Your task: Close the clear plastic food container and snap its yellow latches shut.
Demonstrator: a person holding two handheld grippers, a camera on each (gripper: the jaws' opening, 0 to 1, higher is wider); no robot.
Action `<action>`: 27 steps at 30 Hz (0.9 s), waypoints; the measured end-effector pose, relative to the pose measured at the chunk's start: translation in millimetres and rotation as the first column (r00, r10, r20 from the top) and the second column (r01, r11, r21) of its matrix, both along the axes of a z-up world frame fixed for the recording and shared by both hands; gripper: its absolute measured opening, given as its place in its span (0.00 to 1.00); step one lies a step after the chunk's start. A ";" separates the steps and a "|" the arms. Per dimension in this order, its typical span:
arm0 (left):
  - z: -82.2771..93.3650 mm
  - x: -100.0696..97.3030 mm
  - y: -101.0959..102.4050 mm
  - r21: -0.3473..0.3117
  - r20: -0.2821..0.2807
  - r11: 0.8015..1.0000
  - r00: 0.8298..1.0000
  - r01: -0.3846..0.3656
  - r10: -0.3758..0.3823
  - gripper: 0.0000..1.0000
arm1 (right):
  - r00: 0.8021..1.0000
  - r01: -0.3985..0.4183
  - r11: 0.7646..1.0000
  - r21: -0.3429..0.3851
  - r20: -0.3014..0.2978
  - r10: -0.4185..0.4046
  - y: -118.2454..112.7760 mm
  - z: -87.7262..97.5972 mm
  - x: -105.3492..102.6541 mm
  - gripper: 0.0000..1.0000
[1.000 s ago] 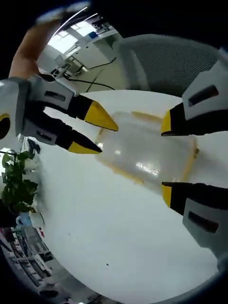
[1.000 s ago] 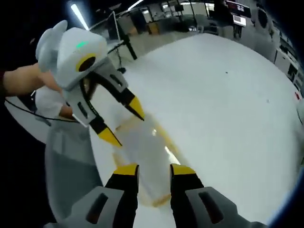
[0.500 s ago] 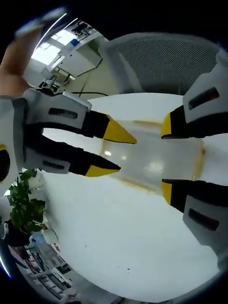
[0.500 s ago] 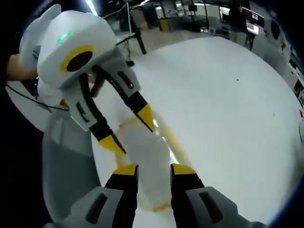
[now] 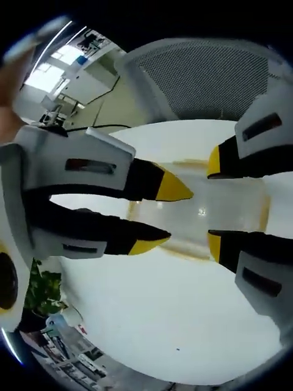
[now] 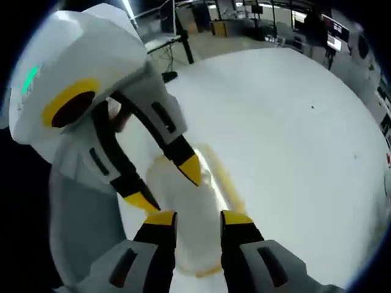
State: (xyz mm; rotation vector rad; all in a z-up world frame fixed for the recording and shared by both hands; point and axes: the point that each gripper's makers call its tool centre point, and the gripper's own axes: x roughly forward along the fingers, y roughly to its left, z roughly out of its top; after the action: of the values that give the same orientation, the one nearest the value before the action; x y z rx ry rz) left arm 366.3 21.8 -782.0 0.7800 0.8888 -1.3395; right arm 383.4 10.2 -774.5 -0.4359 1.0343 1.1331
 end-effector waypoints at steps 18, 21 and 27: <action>0.8 -9.3 -1.2 0.036 0.074 0.997 0.995 0.067 -0.070 0.30 | 1.000 0.004 1.000 -0.004 0.028 -0.004 2.5 -0.5 13.1 0.32; 0.6 -7.9 -1.2 0.040 0.079 0.997 0.994 0.066 -0.069 0.31 | 0.999 0.015 1.000 -0.004 0.033 -0.015 2.4 -1.7 17.2 0.34; -2.8 -15.2 -1.3 0.044 0.077 0.997 0.995 0.064 -0.067 0.39 | 0.999 0.028 1.000 -0.004 0.032 -0.028 4.3 -3.2 23.4 0.38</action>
State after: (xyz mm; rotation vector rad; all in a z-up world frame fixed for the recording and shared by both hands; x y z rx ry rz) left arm 351.1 20.5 -784.8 0.8949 0.8375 -1.3423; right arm 406.9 14.5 -777.7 -0.4405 1.0130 1.0957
